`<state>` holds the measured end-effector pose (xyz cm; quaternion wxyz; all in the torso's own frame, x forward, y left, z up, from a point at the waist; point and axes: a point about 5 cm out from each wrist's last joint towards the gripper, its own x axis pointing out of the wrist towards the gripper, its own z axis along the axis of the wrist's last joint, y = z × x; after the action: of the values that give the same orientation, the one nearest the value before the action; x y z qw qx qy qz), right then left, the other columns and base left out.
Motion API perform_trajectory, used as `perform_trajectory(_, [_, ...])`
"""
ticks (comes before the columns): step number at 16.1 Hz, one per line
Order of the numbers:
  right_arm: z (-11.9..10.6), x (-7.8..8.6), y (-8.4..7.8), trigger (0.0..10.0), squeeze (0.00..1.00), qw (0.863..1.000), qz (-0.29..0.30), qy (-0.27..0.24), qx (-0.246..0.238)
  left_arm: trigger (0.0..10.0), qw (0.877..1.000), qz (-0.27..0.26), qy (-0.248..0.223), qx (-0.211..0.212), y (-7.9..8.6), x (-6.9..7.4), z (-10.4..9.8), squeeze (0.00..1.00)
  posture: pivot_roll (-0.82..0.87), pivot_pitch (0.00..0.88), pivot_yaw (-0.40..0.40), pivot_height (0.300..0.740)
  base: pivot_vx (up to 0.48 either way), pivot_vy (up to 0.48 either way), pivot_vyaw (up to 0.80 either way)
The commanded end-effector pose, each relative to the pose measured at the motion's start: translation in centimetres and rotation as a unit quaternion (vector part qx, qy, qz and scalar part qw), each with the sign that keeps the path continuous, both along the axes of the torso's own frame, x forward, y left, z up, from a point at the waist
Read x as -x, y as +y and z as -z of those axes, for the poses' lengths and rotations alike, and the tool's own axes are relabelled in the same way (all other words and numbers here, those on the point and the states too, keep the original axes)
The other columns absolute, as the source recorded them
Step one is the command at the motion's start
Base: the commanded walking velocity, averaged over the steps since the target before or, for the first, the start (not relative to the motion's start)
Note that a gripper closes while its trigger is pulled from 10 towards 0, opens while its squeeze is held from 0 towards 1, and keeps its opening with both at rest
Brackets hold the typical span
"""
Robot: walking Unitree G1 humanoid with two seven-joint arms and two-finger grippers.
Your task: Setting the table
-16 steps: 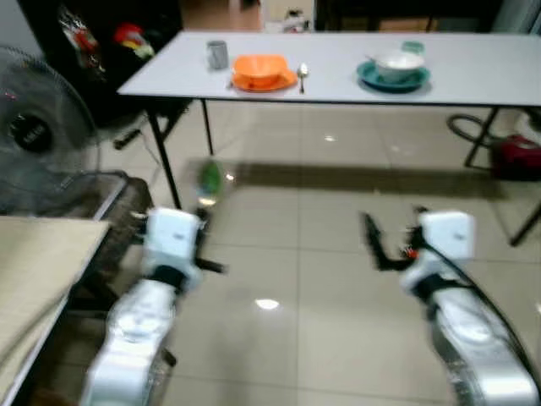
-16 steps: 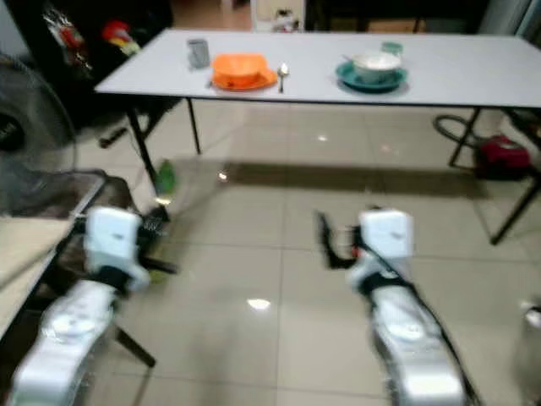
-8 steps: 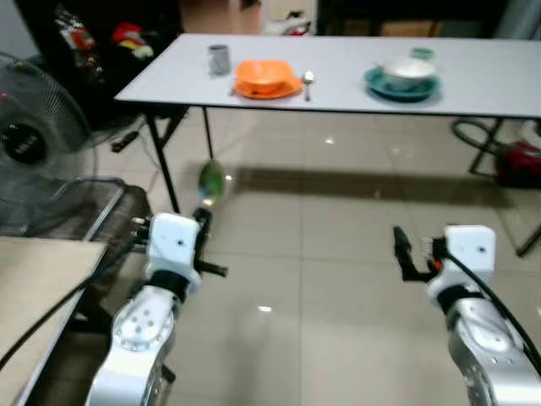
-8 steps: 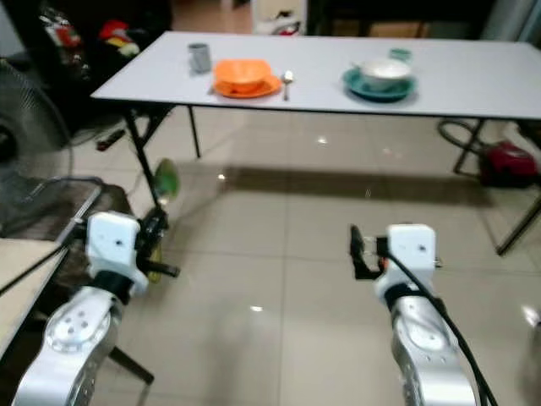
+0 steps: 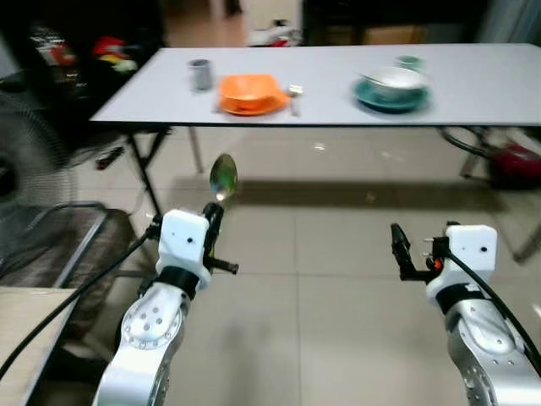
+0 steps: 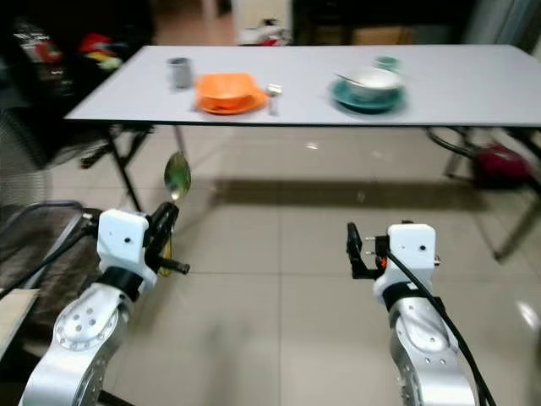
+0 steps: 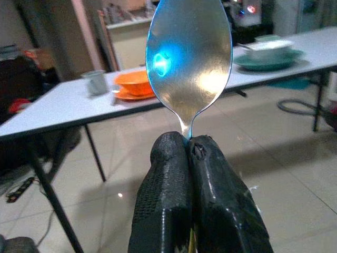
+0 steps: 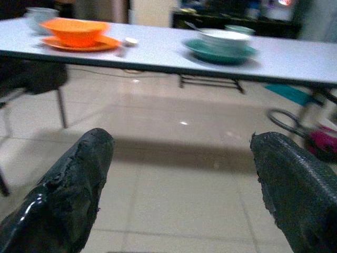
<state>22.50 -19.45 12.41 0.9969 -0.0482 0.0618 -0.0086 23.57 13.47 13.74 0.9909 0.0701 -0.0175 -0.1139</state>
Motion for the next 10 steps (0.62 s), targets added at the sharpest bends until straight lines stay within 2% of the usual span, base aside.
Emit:
perform_trajectory(1, [-0.91,-0.19,0.58,10.0,0.00,1.000,-0.015,-0.017,-0.011,10.0,1.000,-0.005,0.000,-0.007,0.27,-0.22,0.01,0.00,-0.01,0.000,0.031,0.740,0.382,0.000,0.00])
perform_trajectory(3, [-0.78,-0.44,1.02,10.0,0.00,0.999,-0.029,-0.011,-0.007,10.0,1.000,-0.012,-0.002,-0.008,0.28,-0.28,-0.06,0.00,0.00,0.000,0.030,0.740,0.384,0.000,0.00])
perform_trajectory(9, [-0.63,-0.21,1.20,10.0,0.00,0.999,-0.034,-0.005,-0.013,10.0,1.000,-0.018,0.000,-0.013,0.71,0.08,0.07,0.00,0.00,0.000,0.022,0.740,0.386,0.000,-0.80])
perform_trajectory(10, [-0.70,-0.20,1.15,10.0,0.00,0.999,-0.034,-0.007,-0.014,10.0,1.000,-0.018,0.000,-0.013,0.64,0.05,0.05,0.00,0.00,0.000,0.024,0.740,0.382,0.000,0.00])
